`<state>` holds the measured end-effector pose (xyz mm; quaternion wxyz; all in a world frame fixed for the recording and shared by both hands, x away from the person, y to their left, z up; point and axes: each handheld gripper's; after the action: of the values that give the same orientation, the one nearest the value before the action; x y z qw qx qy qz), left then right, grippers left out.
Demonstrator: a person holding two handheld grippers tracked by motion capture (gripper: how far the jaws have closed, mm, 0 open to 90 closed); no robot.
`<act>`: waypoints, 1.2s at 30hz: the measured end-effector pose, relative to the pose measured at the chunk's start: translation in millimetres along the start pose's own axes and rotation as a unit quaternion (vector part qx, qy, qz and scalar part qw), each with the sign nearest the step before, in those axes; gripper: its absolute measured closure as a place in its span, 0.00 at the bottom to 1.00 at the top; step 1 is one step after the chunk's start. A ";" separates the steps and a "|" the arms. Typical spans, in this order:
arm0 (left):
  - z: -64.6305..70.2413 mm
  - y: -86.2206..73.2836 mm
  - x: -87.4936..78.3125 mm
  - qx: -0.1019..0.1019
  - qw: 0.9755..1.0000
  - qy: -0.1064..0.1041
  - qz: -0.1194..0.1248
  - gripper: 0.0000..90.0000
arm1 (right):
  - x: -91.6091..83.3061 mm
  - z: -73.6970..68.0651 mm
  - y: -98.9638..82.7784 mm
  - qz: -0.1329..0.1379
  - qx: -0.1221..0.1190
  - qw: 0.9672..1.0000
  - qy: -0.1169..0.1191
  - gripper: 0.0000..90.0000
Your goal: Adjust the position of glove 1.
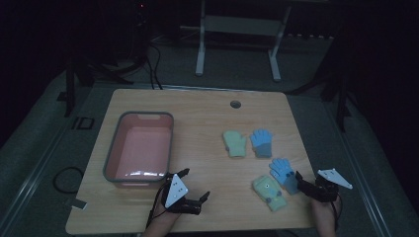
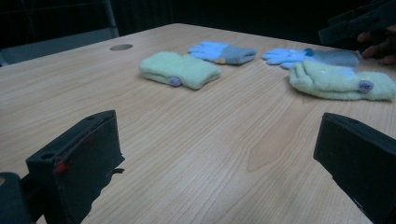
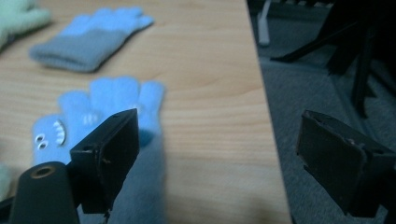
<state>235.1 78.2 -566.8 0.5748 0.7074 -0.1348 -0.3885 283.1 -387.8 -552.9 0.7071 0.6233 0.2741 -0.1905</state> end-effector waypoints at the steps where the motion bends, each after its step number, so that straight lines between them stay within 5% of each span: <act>1: -0.3 0.0 0.0 0.000 1.000 -0.001 0.000 0.01 | 0.4 -0.5 0.2 -0.006 -0.002 1.000 0.000 0.14; 9: -0.6 0.8 1.1 0.000 1.000 -0.004 -0.007 0.01 | 0.4 -3.3 0.7 -0.022 -0.012 1.000 -0.014 0.13; 11: -0.7 0.7 0.8 0.000 1.000 -0.004 -0.007 0.01 | 0.4 -4.0 2.2 -0.034 -0.012 0.999 0.004 0.15; 14: -0.2 0.6 0.7 0.002 1.000 -0.003 -0.005 0.01 | 3.4 -1.7 5.4 -0.072 -0.003 0.995 0.064 0.17; 36: -0.1 0.2 0.5 0.002 1.000 -0.002 0.000 0.01 | -5.4 -16.4 41.0 -0.117 -0.053 0.987 0.097 0.14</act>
<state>235.5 77.9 -566.7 0.5733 0.7078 -0.1369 -0.3893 301.5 -365.9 -518.9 0.6821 0.5639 0.4224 -0.1956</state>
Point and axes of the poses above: each handheld gripper's, and its own axes: x roughly forward along the jaws, y roughly out of its top, z roughly to its right, and after that the axes turned 8 degrees about -z, right-handed
